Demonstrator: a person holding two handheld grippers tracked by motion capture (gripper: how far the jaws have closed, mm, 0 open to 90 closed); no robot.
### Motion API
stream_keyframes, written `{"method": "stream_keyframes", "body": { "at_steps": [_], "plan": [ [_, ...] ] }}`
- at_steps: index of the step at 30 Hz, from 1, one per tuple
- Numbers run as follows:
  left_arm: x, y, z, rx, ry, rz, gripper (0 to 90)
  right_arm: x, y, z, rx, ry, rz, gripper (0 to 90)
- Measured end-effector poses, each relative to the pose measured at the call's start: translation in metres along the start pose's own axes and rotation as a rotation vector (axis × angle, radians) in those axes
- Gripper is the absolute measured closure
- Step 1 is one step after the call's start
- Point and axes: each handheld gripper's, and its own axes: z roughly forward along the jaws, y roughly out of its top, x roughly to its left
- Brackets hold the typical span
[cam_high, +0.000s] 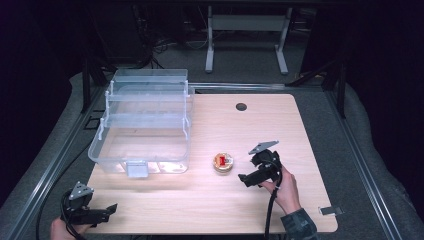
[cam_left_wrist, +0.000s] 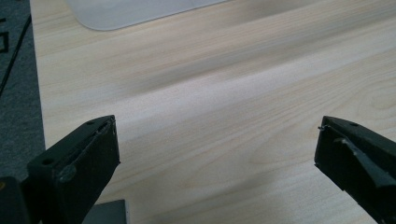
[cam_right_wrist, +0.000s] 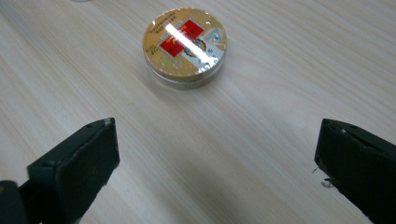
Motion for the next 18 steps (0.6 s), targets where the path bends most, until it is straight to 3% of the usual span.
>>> {"method": "stream_keyframes", "body": {
  "at_steps": [10,16,18],
  "plan": [
    [0.001,0.000,0.001,0.000,0.000,0.001,0.2,0.012,0.040,0.043,0.072,0.041,-0.056,1.2],
    [0.001,0.002,0.002,0.002,-0.001,0.000,0.2,0.019,0.062,0.071,0.157,0.024,-0.084,0.1],
    [0.001,0.002,0.002,0.001,-0.002,-0.001,0.2,0.019,0.064,0.075,0.163,0.025,-0.087,1.3]
  ]
}}
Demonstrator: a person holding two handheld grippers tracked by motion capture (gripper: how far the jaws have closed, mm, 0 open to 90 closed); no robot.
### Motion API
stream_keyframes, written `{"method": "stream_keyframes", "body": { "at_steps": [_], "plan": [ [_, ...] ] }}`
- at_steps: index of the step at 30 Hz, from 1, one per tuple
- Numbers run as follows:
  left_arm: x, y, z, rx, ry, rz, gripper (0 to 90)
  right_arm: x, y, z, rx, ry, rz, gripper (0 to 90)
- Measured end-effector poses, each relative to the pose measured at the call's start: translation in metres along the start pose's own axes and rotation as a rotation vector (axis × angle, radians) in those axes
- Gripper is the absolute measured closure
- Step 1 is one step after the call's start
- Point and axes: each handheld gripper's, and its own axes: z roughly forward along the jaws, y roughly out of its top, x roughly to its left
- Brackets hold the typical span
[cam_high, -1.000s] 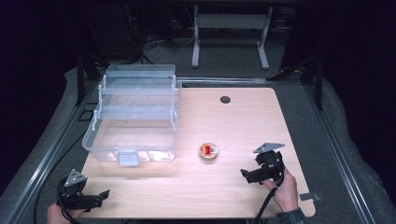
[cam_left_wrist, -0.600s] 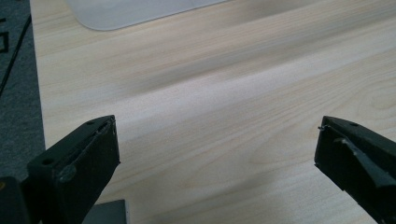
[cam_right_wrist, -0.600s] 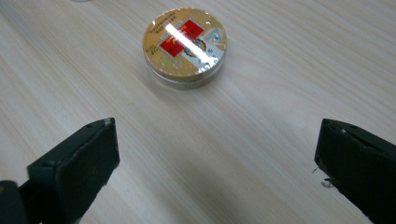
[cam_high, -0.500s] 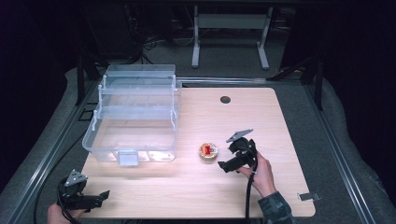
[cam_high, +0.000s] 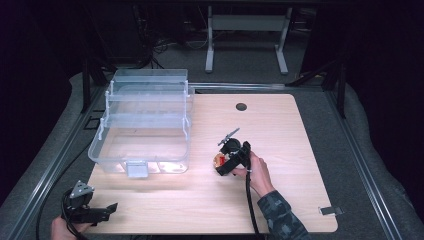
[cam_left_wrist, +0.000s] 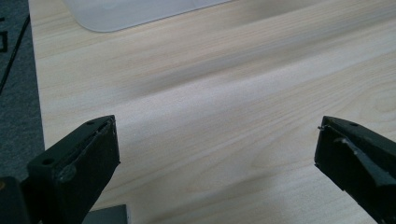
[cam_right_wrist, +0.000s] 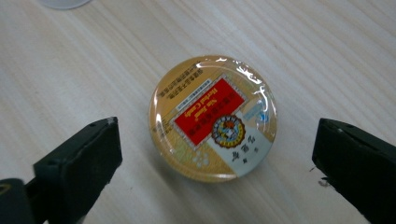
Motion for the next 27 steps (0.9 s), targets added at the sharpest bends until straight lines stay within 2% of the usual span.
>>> {"method": "stream_keyframes", "body": {
  "at_steps": [4,12,14,15,16,19,23,27],
  "plan": [
    [0.001,-0.001,0.000,0.006,0.001,0.001,0.2,0.001,0.009,0.013,0.024,-0.007,-0.012,7.1],
    [0.002,-0.001,0.000,0.004,0.002,-0.003,0.2,0.003,0.014,0.024,0.067,-0.007,-0.033,14.3],
    [0.001,-0.001,0.001,0.005,0.001,-0.001,0.2,0.005,0.016,0.025,0.098,-0.032,-0.039,15.4],
    [0.001,-0.001,0.001,0.007,0.002,-0.001,0.2,0.004,0.016,0.027,0.100,-0.021,-0.038,17.0],
    [0.001,-0.001,0.001,0.002,0.000,-0.002,0.2,0.004,0.017,0.027,0.122,-0.041,-0.048,18.5],
    [0.001,0.000,0.001,0.001,-0.002,-0.004,0.2,0.003,0.020,0.029,0.133,-0.007,-0.048,19.3],
    [0.001,0.000,0.001,0.006,-0.001,-0.002,0.2,0.003,0.023,0.029,0.157,-0.011,-0.063,19.7],
    [0.002,0.000,0.000,0.011,0.001,-0.005,0.2,0.002,0.026,0.029,0.182,0.005,-0.069,19.9]
  ]
}}
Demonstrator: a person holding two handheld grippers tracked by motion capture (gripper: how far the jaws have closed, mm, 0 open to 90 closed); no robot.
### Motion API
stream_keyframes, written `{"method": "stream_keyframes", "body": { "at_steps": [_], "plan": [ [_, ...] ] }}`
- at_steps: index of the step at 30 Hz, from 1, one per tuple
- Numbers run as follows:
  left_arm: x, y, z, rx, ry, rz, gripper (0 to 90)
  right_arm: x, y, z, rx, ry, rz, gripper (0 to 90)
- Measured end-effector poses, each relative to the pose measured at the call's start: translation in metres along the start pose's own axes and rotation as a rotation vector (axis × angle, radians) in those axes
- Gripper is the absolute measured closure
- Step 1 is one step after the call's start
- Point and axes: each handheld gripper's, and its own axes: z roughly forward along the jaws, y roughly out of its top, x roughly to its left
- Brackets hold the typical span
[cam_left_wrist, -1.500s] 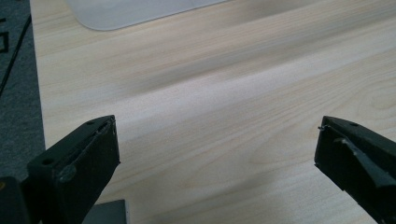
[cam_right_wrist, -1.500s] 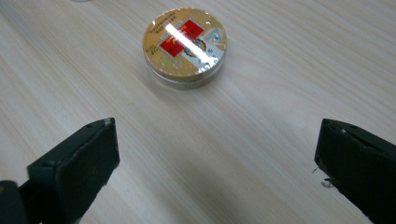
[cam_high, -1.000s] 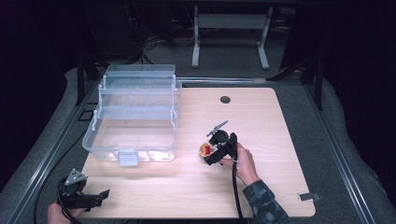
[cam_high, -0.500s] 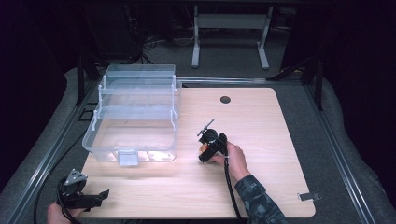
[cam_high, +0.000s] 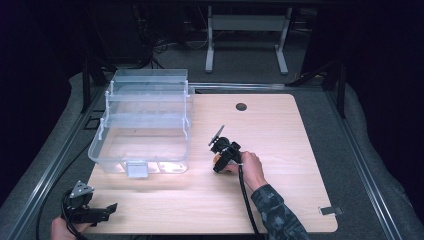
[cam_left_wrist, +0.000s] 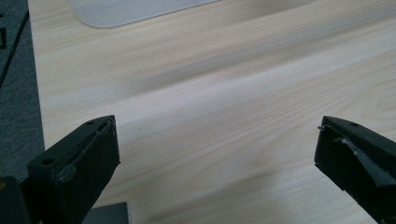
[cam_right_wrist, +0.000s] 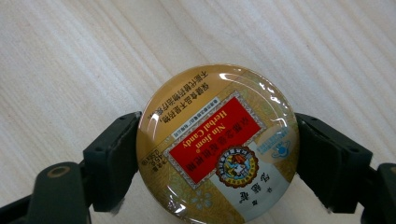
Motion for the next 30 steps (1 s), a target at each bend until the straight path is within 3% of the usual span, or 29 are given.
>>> {"method": "stream_keyframes", "body": {
  "at_steps": [6,13,24,26,30],
  "plan": [
    [0.000,-0.001,-0.002,0.003,0.001,0.001,0.2,0.001,0.001,-0.006,0.015,0.005,-0.004,19.9],
    [0.000,-0.002,-0.002,0.002,0.000,0.004,0.3,0.001,-0.005,-0.024,0.010,-0.002,-0.008,19.9],
    [-0.002,0.000,-0.003,0.012,0.001,0.013,0.2,-0.001,-0.031,-0.051,0.006,-0.030,0.008,20.0],
    [-0.002,0.000,-0.002,0.011,0.001,0.013,0.2,-0.002,-0.038,-0.053,-0.004,-0.017,0.015,19.9],
    [-0.003,0.001,-0.002,0.014,0.000,0.017,0.2,-0.005,-0.049,-0.061,0.005,-0.042,0.032,19.9]
  ]
}}
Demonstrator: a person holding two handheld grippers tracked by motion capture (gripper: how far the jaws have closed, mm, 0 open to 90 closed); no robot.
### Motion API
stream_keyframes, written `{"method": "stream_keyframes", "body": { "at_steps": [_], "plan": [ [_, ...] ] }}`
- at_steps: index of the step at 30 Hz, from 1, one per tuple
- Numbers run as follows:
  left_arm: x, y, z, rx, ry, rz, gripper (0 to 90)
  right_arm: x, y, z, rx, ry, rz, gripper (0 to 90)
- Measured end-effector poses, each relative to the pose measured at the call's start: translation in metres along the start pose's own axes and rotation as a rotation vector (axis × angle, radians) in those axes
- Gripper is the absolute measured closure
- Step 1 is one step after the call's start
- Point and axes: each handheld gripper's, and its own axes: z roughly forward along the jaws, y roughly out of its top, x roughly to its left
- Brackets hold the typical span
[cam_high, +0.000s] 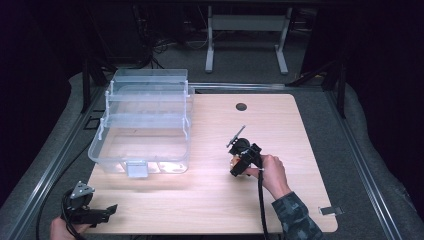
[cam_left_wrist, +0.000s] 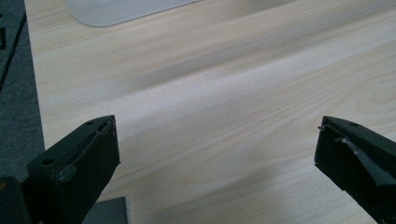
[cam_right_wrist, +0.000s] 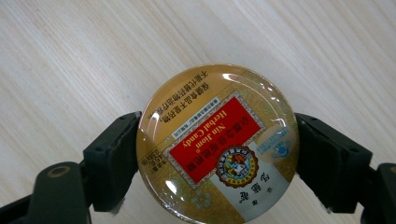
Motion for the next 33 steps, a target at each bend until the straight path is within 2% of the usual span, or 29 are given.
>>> {"method": "stream_keyframes", "body": {
  "at_steps": [6,7,8,9,12,17,21,22,24,27,29,30,31,33],
  "plan": [
    [-0.001,0.000,0.000,0.001,0.001,0.007,0.3,-0.007,-0.018,-0.008,0.001,-0.016,0.023,19.9],
    [-0.001,0.000,0.000,0.004,0.002,0.008,0.3,-0.009,-0.022,-0.008,-0.023,0.025,0.033,20.0],
    [-0.001,0.000,0.000,0.004,0.003,0.010,0.3,-0.009,-0.025,-0.011,0.016,-0.026,0.036,20.0],
    [-0.001,0.000,0.000,0.005,0.002,0.009,0.3,-0.011,-0.028,-0.013,0.014,-0.034,0.037,20.0],
    [-0.001,0.000,0.001,0.005,0.001,0.009,0.3,-0.016,-0.039,-0.015,0.003,-0.017,0.058,19.9],
    [-0.001,0.000,0.001,0.008,0.001,0.010,0.3,-0.027,-0.059,-0.020,0.016,-0.043,0.096,20.0],
    [-0.001,0.000,0.001,0.010,0.003,0.011,0.3,-0.038,-0.078,-0.024,0.010,-0.034,0.144,20.0],
    [-0.001,0.001,0.001,0.011,0.002,0.013,0.3,-0.041,-0.083,-0.026,0.024,-0.062,0.151,20.0],
    [-0.001,0.001,0.001,0.015,0.002,0.014,0.3,-0.047,-0.093,-0.027,0.020,-0.055,0.178,20.0],
    [-0.001,0.001,0.000,0.014,0.002,0.014,0.3,-0.057,-0.110,-0.031,0.048,-0.089,0.212,20.0],
    [-0.001,0.001,0.000,0.010,0.003,0.012,0.3,-0.061,-0.119,-0.032,0.045,-0.099,0.235,20.0],
    [-0.001,0.001,0.000,0.010,0.004,0.011,0.3,-0.065,-0.124,-0.031,0.037,-0.085,0.247,20.0],
    [-0.001,0.000,0.000,0.010,0.005,0.012,0.3,-0.069,-0.130,-0.032,0.052,-0.080,0.262,20.0],
    [0.000,0.000,0.000,0.014,0.008,0.014,0.3,-0.074,-0.139,-0.031,0.047,-0.087,0.288,20.0]
  ]
}}
